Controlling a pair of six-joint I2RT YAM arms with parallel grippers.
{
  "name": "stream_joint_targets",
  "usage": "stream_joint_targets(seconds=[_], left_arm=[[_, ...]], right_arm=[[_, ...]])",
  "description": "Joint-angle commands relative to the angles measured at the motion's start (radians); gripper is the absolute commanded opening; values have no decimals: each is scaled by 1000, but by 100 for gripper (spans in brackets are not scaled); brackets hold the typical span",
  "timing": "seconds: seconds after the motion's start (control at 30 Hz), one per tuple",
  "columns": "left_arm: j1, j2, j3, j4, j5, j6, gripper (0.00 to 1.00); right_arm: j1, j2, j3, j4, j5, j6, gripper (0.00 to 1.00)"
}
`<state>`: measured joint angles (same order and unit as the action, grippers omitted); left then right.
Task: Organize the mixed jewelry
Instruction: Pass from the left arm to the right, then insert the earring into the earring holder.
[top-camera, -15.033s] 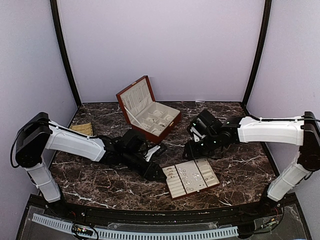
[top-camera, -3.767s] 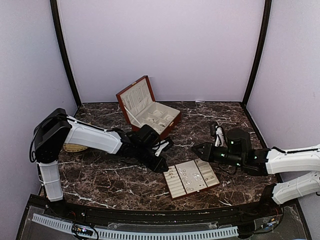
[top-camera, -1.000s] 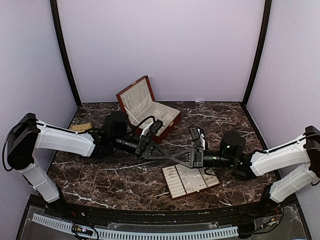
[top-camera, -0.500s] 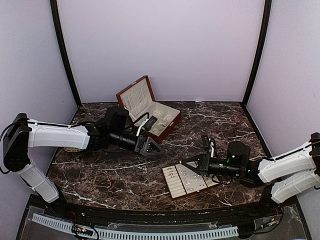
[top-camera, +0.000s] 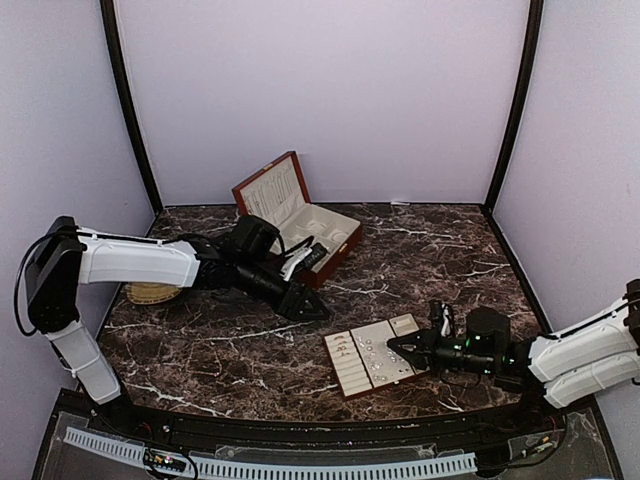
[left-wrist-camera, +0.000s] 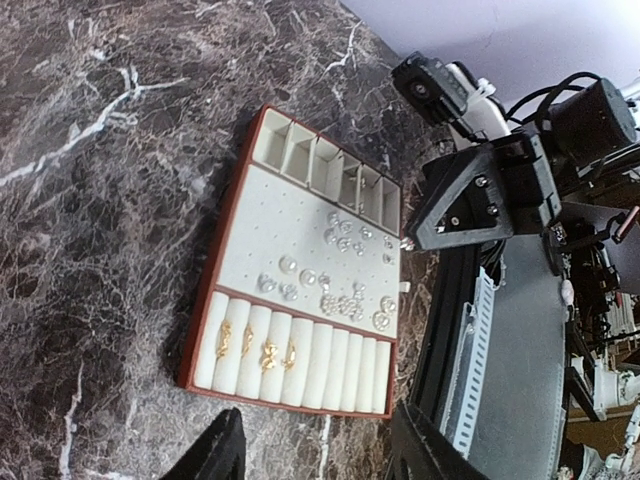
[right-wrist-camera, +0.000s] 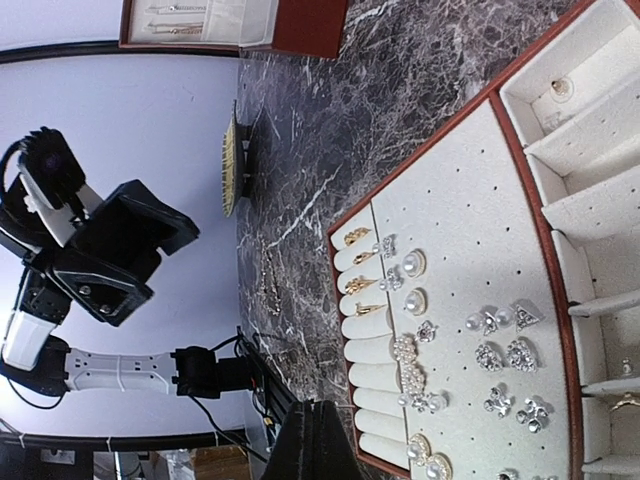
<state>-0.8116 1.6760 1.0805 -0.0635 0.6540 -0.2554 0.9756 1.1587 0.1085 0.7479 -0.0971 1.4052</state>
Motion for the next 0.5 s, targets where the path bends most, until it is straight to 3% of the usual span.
stream_joint_targets(seconds=[0.0, 0.47], left_arm=[[0, 21, 13, -41, -16, 68, 52], [-27, 42, -8, -82, -77, 97, 52]], right_arm=[[2, -5, -50, 69, 25, 87, 0], [11, 48, -128, 192, -35, 192, 0]])
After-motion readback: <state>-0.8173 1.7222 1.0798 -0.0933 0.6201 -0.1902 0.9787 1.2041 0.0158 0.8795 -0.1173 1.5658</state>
